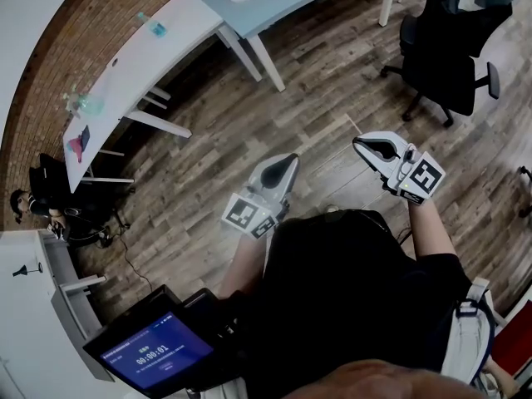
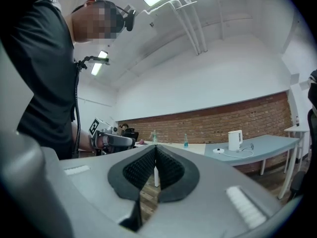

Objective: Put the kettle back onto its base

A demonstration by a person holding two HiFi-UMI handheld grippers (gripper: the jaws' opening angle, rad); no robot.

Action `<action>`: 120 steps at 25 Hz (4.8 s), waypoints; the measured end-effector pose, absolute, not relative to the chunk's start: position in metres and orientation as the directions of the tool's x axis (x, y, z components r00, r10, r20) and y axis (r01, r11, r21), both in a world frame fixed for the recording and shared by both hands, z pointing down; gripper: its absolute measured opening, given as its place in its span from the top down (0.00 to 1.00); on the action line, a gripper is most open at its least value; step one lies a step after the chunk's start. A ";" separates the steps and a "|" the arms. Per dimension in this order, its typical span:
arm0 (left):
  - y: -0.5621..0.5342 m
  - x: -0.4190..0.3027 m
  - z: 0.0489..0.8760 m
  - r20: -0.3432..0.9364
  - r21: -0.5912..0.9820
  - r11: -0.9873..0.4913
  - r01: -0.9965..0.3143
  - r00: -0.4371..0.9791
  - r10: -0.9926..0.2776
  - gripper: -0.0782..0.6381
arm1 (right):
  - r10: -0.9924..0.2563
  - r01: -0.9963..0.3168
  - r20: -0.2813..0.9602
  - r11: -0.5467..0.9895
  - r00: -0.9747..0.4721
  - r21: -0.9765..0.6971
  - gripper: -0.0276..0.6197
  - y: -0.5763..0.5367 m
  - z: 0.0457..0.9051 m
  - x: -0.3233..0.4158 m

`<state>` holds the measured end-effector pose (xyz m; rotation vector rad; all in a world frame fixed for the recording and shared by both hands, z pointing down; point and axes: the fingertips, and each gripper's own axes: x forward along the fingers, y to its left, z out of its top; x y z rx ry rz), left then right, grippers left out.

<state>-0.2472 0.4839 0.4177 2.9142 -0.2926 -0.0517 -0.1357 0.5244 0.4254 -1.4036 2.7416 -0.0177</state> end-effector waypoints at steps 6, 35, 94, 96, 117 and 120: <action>0.488 -0.246 0.418 0.001 0.218 -0.957 -0.194 0.980 -0.198 0.88 | -0.796 -0.793 -0.041 0.605 -0.603 -0.072 0.95 0.527 0.425 -0.139; 0.370 -0.218 0.418 -0.008 0.244 -0.967 -0.077 0.997 -0.081 0.88 | -0.846 -0.844 -0.070 0.533 -0.529 -0.064 0.95 0.406 0.416 -0.133; 0.207 -0.091 0.432 -0.047 0.261 -0.965 0.017 0.999 0.005 0.88 | -0.836 -0.836 -0.033 0.548 -0.547 -0.031 0.95 0.230 0.410 -0.035; 0.204 -0.080 0.432 -0.041 0.259 -0.966 -0.007 0.999 -0.018 0.88 | -0.826 -0.825 -0.025 0.564 -0.563 -0.036 0.95 0.225 0.415 -0.022; 0.162 0.006 0.433 -0.014 0.230 -0.962 -0.149 0.988 -0.157 0.88 | -0.736 -0.735 -0.037 0.677 -0.676 -0.043 0.95 0.184 0.430 0.063; 0.162 0.019 0.429 -0.021 0.221 -0.966 -0.137 0.989 -0.145 0.88 | -0.745 -0.744 -0.043 0.667 -0.665 -0.049 0.95 0.187 0.431 0.077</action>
